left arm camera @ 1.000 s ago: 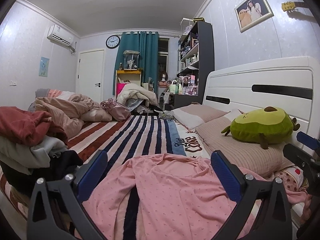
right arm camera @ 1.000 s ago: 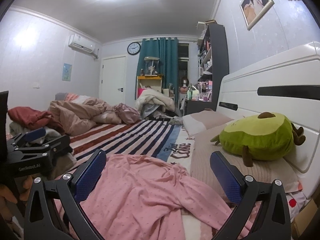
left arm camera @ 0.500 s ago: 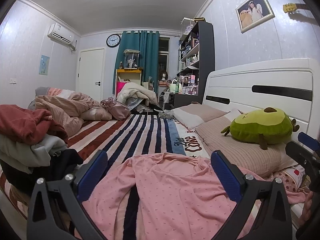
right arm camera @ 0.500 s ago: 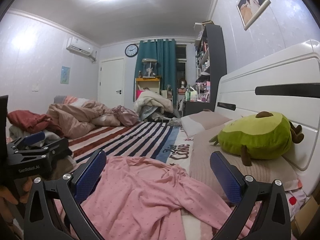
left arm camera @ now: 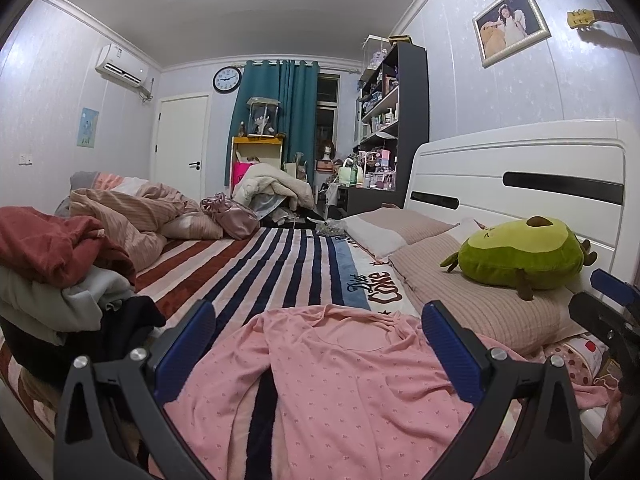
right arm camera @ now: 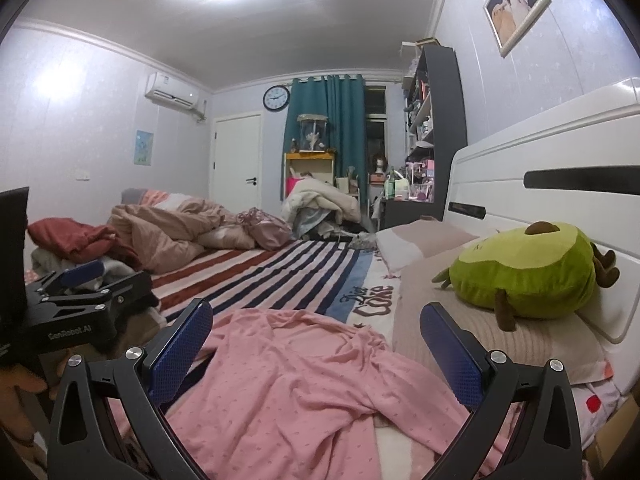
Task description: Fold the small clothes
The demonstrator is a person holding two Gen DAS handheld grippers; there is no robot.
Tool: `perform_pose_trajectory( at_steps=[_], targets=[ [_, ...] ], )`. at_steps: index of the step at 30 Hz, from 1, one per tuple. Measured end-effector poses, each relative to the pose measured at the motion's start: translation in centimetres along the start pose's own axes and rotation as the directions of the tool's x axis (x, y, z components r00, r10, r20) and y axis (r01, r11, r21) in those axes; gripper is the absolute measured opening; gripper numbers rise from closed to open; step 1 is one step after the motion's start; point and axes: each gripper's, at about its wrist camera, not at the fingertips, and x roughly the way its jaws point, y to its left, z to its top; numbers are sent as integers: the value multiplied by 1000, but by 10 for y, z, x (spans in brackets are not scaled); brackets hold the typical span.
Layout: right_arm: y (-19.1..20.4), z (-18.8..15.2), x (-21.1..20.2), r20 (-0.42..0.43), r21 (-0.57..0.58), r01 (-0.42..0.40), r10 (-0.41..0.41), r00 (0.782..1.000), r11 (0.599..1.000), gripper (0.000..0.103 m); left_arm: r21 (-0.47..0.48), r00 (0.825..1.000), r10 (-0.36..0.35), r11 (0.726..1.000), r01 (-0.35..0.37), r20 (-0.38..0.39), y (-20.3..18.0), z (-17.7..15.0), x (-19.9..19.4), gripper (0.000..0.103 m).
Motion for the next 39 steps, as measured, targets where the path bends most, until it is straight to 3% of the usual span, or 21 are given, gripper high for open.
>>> perform_pose_trajectory(
  at_steps=[7,13,17,20,24,27,34,38,39],
  targets=[
    [1,-6,9,-21,7,27,-27,999,1000,103,-20,1000,-6,1000,5,-14,10,-5,3,102],
    [6,-25,26,-35,9,11,-11,999,1000,103,-64,997,31,997,-36,-71,46,-28,12,102],
    [9,-53,47,-61,36,-23,25,998,999,103,-62,984,46,996,-58,-174,83,-67,25,102],
    [13,-76,66,-125,69,-33,41,991,997,103,-45,954,32,998,-47,-297,104,-104,37,101],
    [21,-94,79,-187,89,-76,91,978,993,103,-80,909,29,994,-68,-417,130,-147,45,85],
    [28,-100,86,-218,75,-71,86,972,995,103,-154,894,-8,986,-68,-447,147,-164,48,71],
    [40,-97,93,-236,75,-75,91,967,994,103,-230,897,-21,969,-91,-441,172,-174,42,65],
    [46,-97,98,-245,75,-87,103,964,993,103,-228,878,15,963,-141,-478,178,-183,55,38],
    [47,-97,99,-246,74,-91,107,963,993,103,-231,879,21,961,-149,-477,180,-185,55,35]
  ],
)
